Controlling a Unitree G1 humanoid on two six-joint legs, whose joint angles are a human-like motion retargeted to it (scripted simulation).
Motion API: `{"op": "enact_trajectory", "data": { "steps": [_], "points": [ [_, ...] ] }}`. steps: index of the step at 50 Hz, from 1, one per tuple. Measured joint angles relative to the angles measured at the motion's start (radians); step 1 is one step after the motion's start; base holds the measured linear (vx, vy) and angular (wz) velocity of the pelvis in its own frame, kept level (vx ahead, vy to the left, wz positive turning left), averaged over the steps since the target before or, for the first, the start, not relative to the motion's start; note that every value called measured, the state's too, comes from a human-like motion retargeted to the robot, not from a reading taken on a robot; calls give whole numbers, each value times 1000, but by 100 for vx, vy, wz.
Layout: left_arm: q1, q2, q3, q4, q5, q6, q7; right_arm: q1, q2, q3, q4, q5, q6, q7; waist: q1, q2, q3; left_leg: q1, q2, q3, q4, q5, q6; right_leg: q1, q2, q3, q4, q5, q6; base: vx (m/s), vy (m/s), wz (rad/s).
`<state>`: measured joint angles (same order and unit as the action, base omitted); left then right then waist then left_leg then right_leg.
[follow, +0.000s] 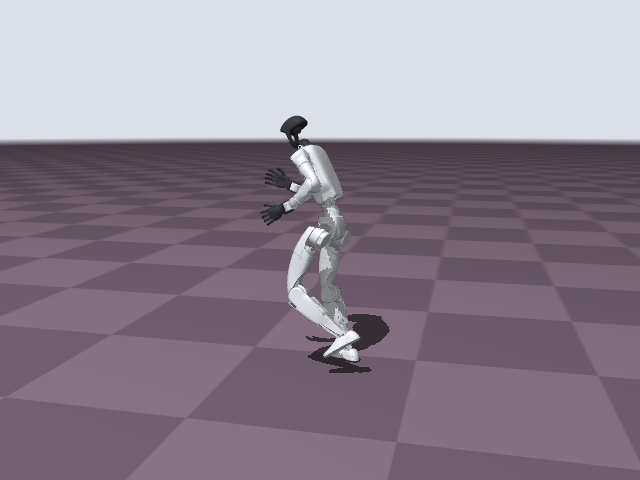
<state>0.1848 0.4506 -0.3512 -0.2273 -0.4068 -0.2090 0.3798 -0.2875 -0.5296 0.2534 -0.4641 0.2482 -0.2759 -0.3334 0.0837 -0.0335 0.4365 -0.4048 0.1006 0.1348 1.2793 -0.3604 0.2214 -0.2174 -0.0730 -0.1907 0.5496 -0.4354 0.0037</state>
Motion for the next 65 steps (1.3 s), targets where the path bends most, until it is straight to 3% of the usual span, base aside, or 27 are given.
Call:
{"op": "enact_trajectory", "data": {
  "steps": [3,6,10,12,14,18,22,25,30,33,35,36,39,42,44,48,51,53,56,60,62,65],
  "points": [
    [228,141,156,-51,-37,-37,-102,-88,64,28,-116,92,-41,11,136,-78,-32,-31,-71,1,-349,23,-25,103,-13,128,-135,107,58,88,3,-212],
    [388,212,314,-73,-117,-43,-171,-156,117,46,-185,178,-59,28,247,-110,-48,21,-73,-17,-813,65,-52,202,-12,244,-226,189,101,90,15,-207],
    [507,238,463,-57,-121,-69,-251,-193,173,85,-259,217,-108,49,323,-104,-55,79,-17,-87,-1177,21,-128,323,-5,349,-212,155,158,90,28,-177],
    [482,235,481,-29,-80,-66,-263,-180,205,97,-278,203,-116,70,322,-93,-35,91,11,-88,-1159,66,-151,380,-17,355,-158,72,133,81,36,-110],
    [398,238,447,23,13,-65,-257,-126,237,117,-271,174,-120,92,312,-102,-15,75,5,-70,-1015,88,-131,382,-58,334,0,-23,125,74,35,-77],
    [13,259,260,146,281,-36,-163,87,245,159,-104,51,-90,67,302,-127,53,3,-1,26,-574,-126,-113,278,-164,291,445,-148,91,59,25,-79],
    [-452,181,142,80,417,-16,-66,315,125,131,-27,34,-84,126,207,-89,49,41,69,97,-474,-196,-131,113,-198,168,653,-229,20,41,12,-95],
    [-724,115,113,-18,436,-15,42,446,-28,66,-102,107,-93,201,46,-57,0,128,85,144,-640,-136,-130,3,-167,31,551,-209,16,27,2,-82],
    [-966,160,84,-193,320,-77,240,680,-157,-139,-131,233,-47,217,-166,-15,-101,264,100,274,-899,28,-184,-108,-96,-202,65,-107,108,32,-12,-139],
    [-1005,142,44,-286,138,-106,179,793,-181,-273,-82,221,18,228,-206,-27,-130,335,74,374,-921,95,-204,-96,-103,-434,-245,31,117,42,-17,-217],
    [-989,102,15,-336,-7,-141,92,843,-170,-337,-39,266,35,218,-207,-47,-137,350,63,411,-819,87,-186,-91,-128,-572,-303,129,112,49,-14,-239],
    [-975,79,7,-342,-60,-138,45,848,-175,-371,-6,230,55,214,-194,-56,-129,350,55,408,-756,79,-155,-78,-119,-568,-331,130,103,46,-14,-258],
    [-891,17,29,-306,-87,-109,-88,773,-154,-375,112,201,54,198,-140,-46,-80,291,87,346,-448,62,-101,-55,-71,-432,-301,19,40,44,-9,-304],
    [-674,11,130,-152,213,-61,-90,504,-180,-238,216,134,-8,150,-105,-20,-27,208,90,219,-174,51,-122,-43,4,-236,-202,-57,-16,45,0,-390],
    [-464,16,188,-4,338,-39,-31,250,-147,-122,211,85,-50,108,-94,-42,-7,166,65,165,-67,23,-127,-19,48,-113,-170,-59,-12,48,1,-422],
    [-61,20,221,166,148,-54,-24,-145,96,6,41,69,-61,76,-34,-131,4,89,8,113,0,-2,-41,49,91,153,-172,-30,32,55,0,-401],
    [220,90,259,138,57,-93,-110,-341,325,74,-60,68,-93,34,33,-188,-15,20,-36,69,-56,-26,4,111,94,342,-211,27,62,59,3,-341],
    [363,134,283,97,-2,-85,-188,-439,448,118,-98,99,-102,13,85,-202,-38,-13,-64,43,-153,-36,-6,152,84,446,-249,74,99,59,10,-299],
    [448,178,283,50,-171,-40,-301,-518,550,175,-135,170,-90,20,178,-196,-49,-2,-96,31,-432,-27,-14,239,45,576,-366,165,109,55,19,-252],
    [411,227,290,73,-209,-5,-416,-471,553,242,-189,216,-75,95,260,-177,-74,48,-80,113,-885,-38,-34,303,17,676,-430,233,165,58,29,-159],
    [349,221,297,115,-99,-19,-435,-391,501,253,-191,211,-71,156,234,-156,-77,78,-86,137,-1020,-34,-69,347,23,701,-422,236,166,62,35,-45],
    [199,150,251,168,64,-45,-297,-199,382,229,-151,234,-51,235,147,-113,-61,133,-99,104,-1008,-43,-68,378,71,698,-257,219,143,64,36,11]
  ]
}}
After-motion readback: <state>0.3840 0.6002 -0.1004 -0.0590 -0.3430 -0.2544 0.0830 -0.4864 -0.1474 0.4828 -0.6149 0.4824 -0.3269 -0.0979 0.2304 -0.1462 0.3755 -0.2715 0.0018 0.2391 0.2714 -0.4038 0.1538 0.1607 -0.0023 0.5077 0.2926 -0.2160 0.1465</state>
